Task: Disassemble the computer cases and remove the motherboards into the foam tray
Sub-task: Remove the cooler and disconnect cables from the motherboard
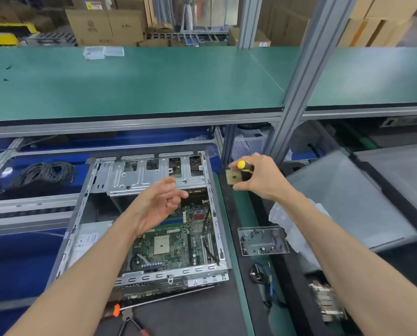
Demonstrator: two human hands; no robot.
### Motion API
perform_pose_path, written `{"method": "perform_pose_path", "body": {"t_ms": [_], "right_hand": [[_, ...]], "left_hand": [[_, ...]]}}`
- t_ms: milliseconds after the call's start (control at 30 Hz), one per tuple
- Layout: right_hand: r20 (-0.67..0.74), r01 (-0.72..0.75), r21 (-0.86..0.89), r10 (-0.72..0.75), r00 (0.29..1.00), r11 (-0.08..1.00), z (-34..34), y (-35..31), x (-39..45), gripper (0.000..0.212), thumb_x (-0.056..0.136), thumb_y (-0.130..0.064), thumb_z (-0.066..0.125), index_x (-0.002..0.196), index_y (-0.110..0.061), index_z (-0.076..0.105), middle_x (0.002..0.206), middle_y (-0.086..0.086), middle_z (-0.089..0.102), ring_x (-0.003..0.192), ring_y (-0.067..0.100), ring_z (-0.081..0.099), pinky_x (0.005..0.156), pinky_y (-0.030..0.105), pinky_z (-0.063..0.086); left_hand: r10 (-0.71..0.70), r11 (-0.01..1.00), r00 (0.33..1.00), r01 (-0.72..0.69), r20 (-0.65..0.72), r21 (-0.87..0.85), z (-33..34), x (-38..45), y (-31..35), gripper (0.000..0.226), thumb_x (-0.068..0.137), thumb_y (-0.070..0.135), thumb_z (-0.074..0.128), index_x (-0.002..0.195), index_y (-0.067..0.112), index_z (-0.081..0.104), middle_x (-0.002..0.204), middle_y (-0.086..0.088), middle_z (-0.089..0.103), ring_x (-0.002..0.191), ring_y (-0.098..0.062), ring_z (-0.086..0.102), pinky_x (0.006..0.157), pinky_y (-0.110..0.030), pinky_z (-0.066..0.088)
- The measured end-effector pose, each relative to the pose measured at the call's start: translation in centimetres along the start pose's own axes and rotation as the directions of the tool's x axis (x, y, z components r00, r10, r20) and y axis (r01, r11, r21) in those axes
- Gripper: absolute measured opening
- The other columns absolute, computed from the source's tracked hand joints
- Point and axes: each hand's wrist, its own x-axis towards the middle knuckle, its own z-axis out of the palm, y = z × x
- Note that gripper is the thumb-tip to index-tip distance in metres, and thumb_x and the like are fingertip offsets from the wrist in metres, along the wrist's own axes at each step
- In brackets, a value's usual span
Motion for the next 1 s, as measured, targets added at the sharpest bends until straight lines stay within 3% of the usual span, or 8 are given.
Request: {"method": "perform_pose_path", "body": {"t_ms": [67, 167, 267, 633, 733, 833, 1000], "right_hand": [[0.052, -0.033, -0.086, 0.037, 0.998, 0.996, 1.5, 2.2, 0.3, 0.05, 0.064, -0.024, 0.092, 0.11, -0.022, 0.073, 0.089, -0.011, 0.061, 0.082, 0.005, 0.059, 0.088, 0.035, 0.052], [0.155, -0.073, -0.174, 0.101, 0.983, 0.982, 4.6, 5.2, 0.6, 0.054, 0.064, -0.028, 0.092, 0.113, -0.022, 0.069, 0.104, 0.009, 0.062, 0.095, 0.027, 0.059, 0.086, 0.035, 0.05], [0.199, -0.068, -0.189, 0.106, 0.974, 0.98, 7.5, 7.8, 0.8, 0.055, 0.061, -0.025, 0.094, 0.108, -0.024, 0.065, 0.097, 0.004, 0.054, 0.087, 0.024, 0.05, 0.071, 0.027, 0.036], [0.315, -0.028, -0.167, 0.081, 0.946, 0.985, 13.7, 12.9, 2.4, 0.061, 0.058, -0.022, 0.094, 0.108, -0.017, 0.06, 0.086, -0.004, 0.041, 0.085, 0.024, 0.044, 0.071, 0.029, 0.033], [0.345, 0.007, -0.167, 0.052, 0.937, 0.986, 14.0, 13.2, 2.9, 0.061, 0.06, -0.023, 0.094, 0.112, -0.019, 0.06, 0.091, -0.003, 0.043, 0.086, 0.023, 0.046, 0.076, 0.031, 0.041], [0.365, 0.031, -0.191, 0.042, 0.93, 0.981, 14.1, 13.6, 3.0, 0.062, 0.064, -0.024, 0.092, 0.116, -0.019, 0.06, 0.097, 0.0, 0.044, 0.084, 0.022, 0.047, 0.078, 0.029, 0.039], [0.382, 0.039, -0.178, 0.033, 0.923, 0.983, 14.1, 13.8, 3.1, 0.061, 0.067, -0.023, 0.091, 0.119, -0.018, 0.06, 0.1, 0.0, 0.044, 0.087, 0.024, 0.049, 0.08, 0.029, 0.039]], "left_hand": [[0.04, 0.994, 0.999, -0.036, -0.03, 0.099, -0.3, -0.1, -0.5, 0.043, 0.064, 0.018, 0.089, 0.096, 0.016, 0.06, 0.085, -0.017, 0.066, 0.057, -0.014, 0.053, 0.051, -0.019, 0.05], [0.094, 0.966, 0.993, -0.074, -0.069, 0.246, -0.5, 0.5, -1.4, 0.02, 0.072, 0.016, 0.075, 0.082, 0.011, 0.059, 0.074, -0.016, 0.066, 0.049, -0.013, 0.049, 0.043, -0.018, 0.041], [0.143, 0.918, 0.984, -0.092, -0.106, 0.386, -0.8, 1.5, -2.2, 0.009, 0.076, 0.015, 0.066, 0.079, 0.008, 0.061, 0.073, -0.017, 0.065, 0.048, -0.014, 0.047, 0.043, -0.018, 0.038], [0.195, 0.836, 0.954, -0.039, -0.23, 0.547, -2.2, 3.5, -3.8, 0.01, 0.075, 0.016, 0.06, 0.07, 0.007, 0.061, 0.071, -0.016, 0.064, 0.048, -0.014, 0.043, 0.043, -0.018, 0.022], [0.199, 0.82, 0.953, -0.034, -0.229, 0.571, -2.5, 3.5, -3.9, 0.018, 0.067, 0.026, 0.067, 0.068, 0.009, 0.063, 0.072, -0.018, 0.064, 0.048, -0.014, 0.043, 0.042, -0.016, 0.024], [0.195, 0.81, 0.952, -0.02, -0.238, 0.586, -2.6, 3.6, -4.0, 0.023, 0.064, 0.033, 0.068, 0.066, 0.011, 0.065, 0.072, -0.017, 0.064, 0.048, -0.014, 0.044, 0.042, -0.017, 0.024], [0.186, 0.801, 0.95, 0.002, -0.252, 0.599, -3.0, 3.6, -3.8, 0.013, 0.072, 0.023, 0.064, 0.067, 0.011, 0.066, 0.071, -0.017, 0.064, 0.049, -0.015, 0.043, 0.043, -0.019, 0.021]]}}
